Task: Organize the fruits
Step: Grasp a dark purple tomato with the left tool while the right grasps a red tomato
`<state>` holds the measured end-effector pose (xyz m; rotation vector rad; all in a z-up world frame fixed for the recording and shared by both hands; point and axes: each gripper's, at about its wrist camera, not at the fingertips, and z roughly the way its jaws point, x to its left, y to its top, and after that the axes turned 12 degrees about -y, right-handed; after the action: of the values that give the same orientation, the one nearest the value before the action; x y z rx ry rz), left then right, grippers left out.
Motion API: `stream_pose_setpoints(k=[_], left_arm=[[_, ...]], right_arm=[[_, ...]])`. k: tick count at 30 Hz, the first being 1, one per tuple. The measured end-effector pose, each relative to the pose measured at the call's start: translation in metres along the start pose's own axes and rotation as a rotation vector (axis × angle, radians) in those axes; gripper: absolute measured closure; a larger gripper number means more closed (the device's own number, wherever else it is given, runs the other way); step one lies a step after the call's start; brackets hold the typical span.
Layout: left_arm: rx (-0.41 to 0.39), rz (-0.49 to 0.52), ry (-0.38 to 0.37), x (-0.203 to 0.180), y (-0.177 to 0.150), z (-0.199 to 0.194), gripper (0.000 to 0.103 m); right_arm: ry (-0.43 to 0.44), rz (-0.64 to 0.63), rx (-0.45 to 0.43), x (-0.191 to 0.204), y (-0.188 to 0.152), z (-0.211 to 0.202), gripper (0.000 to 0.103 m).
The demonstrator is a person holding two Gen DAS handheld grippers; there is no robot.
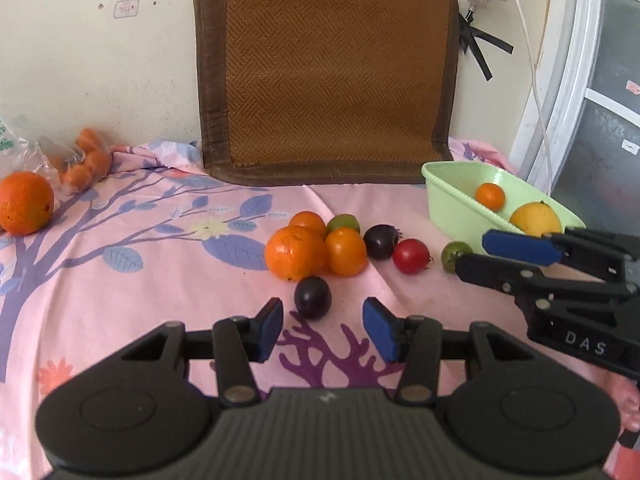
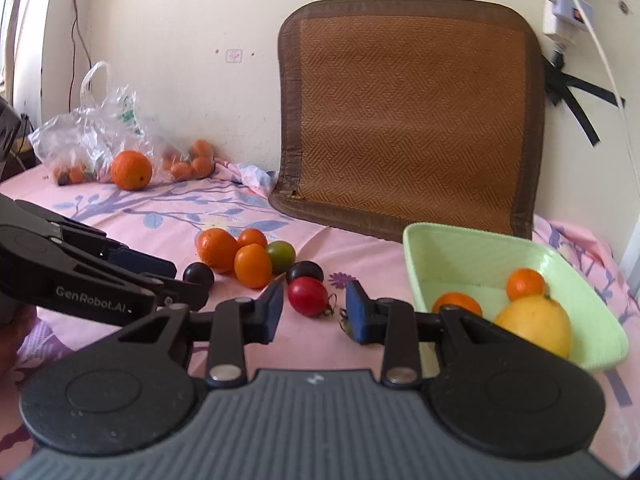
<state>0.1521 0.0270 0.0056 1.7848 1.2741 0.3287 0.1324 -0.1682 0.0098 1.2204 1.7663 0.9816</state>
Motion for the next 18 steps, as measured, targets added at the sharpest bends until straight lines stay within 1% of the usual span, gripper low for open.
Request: stream_pose_setpoints(k=[1,3,5,7,8,10,12,15,17,18], left_arm=[[0.001,-0.001,0.007,0.001,-0.001,0.002,0.058],[-0.007,0.002,0.018,0.002,-0.001,0.005,0.064],[-0.012,0.005,0.027,0.003,-0.001,0.006,0.069],[-0.016,0.006,0.029,0.004,0.000,0.006,0.076],[-0.017,0.004,0.019,0.004,0.000,0.005,0.081],[-0.017,0.002,0.010,0.004,-0.001,0.003,0.081],[-0.015,-0.004,-0.005,0.002,-0.003,-0.002,0.081],[-0.022,-0.014,-0.054,-0.007,-0.011,-0.015,0.081],[-0.035,-0.006,-0.092,-0.019,-0.017,-0.026,0.081],[-0.039,0.002,-0.110,-0.027,-0.020,-0.030,0.081]], right_arm=[[0.001,-0.039,0.003,0.005,0.003,0.006,0.066],[-0.002,-0.116,0.013,0.014,0.007,0.016,0.065],[-0.022,-0.193,0.049,0.021,0.008,0.030,0.065],[-0.027,-0.250,0.087,0.026,0.005,0.041,0.066],[-0.029,-0.269,0.082,0.028,0.004,0.042,0.071],[-0.052,-0.301,0.071,0.031,0.002,0.037,0.073],[-0.057,-0.266,0.040,0.028,0.001,0.020,0.073],[-0.067,-0.204,-0.017,0.021,-0.005,-0.015,0.073],[-0.075,-0.150,-0.030,0.013,-0.014,-0.038,0.073],[-0.079,-0.112,-0.022,0.007,-0.020,-0.046,0.073]])
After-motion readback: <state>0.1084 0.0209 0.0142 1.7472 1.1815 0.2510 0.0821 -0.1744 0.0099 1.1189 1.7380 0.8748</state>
